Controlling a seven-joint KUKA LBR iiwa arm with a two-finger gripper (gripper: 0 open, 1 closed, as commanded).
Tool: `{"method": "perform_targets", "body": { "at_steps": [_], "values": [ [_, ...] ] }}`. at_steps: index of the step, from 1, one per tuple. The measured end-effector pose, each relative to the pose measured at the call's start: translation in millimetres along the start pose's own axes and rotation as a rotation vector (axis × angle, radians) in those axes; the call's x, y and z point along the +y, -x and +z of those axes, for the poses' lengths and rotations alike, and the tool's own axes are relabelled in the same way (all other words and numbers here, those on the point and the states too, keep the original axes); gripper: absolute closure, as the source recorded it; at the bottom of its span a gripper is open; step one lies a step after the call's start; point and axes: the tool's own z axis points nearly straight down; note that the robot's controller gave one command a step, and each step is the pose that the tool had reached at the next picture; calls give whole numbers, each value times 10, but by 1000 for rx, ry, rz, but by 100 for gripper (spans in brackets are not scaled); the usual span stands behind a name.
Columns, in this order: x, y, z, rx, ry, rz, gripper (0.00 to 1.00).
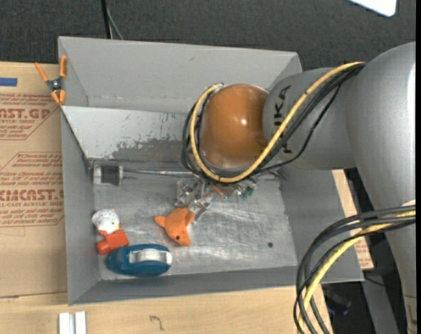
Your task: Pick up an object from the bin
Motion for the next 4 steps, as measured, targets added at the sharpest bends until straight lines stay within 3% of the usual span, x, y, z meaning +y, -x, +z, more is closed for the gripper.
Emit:
{"method": "perform_targets", "body": {
  "at_steps": [4],
  "values": [
    [12,-7,-306,10,4,0,100]
  ]
}}
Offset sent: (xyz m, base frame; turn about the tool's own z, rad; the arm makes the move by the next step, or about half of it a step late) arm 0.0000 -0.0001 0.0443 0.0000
